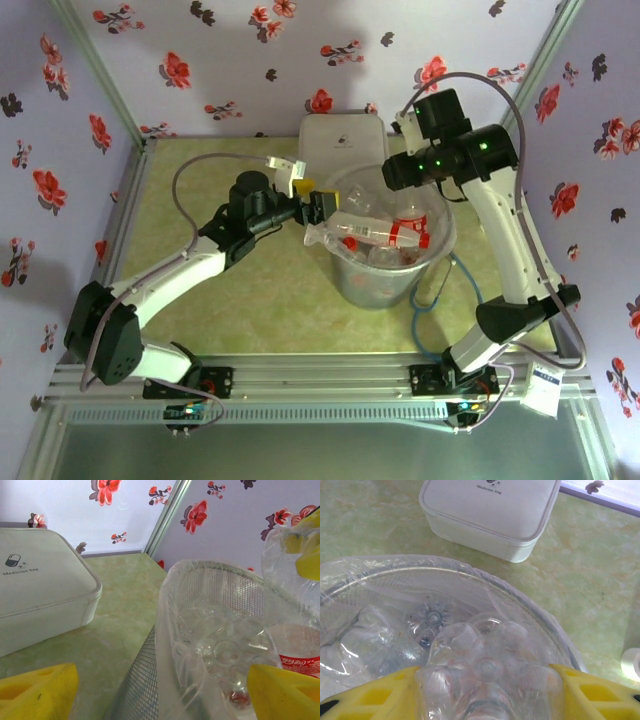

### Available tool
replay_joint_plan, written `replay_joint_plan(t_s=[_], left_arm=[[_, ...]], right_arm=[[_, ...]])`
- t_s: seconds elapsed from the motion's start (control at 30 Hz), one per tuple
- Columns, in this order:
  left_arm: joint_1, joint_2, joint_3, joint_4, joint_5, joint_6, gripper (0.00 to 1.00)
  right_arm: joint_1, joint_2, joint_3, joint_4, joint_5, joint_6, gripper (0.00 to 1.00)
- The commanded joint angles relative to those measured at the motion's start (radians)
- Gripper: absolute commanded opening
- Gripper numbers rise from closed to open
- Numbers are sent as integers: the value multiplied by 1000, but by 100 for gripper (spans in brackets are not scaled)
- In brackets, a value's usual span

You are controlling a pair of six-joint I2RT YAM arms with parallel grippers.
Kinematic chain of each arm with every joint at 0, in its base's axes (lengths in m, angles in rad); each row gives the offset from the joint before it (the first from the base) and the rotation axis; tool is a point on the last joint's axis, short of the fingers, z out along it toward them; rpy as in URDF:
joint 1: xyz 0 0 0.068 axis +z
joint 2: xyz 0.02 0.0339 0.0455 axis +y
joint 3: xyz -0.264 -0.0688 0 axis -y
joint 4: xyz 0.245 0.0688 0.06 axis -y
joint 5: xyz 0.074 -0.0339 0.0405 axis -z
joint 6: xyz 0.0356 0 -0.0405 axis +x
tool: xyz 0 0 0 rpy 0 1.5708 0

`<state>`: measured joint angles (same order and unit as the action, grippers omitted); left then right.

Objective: Put the plastic bottles in the bin

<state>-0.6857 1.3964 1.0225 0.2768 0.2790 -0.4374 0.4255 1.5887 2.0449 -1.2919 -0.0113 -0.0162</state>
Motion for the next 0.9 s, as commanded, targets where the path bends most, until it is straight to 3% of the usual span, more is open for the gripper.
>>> replay_joint_plan(t_s=[0.0, 0.5, 0.87], left_arm=[[-3, 9, 22, 37, -16, -9, 88], [-3, 25, 34, 59, -9, -24, 88], [-3, 29, 40, 63, -7, -24, 88]], right_arm=[[0, 4, -93, -22, -64, 21, 49], [45, 111, -260, 56, -199, 54, 46], [45, 117, -68, 11, -308, 71, 71]])
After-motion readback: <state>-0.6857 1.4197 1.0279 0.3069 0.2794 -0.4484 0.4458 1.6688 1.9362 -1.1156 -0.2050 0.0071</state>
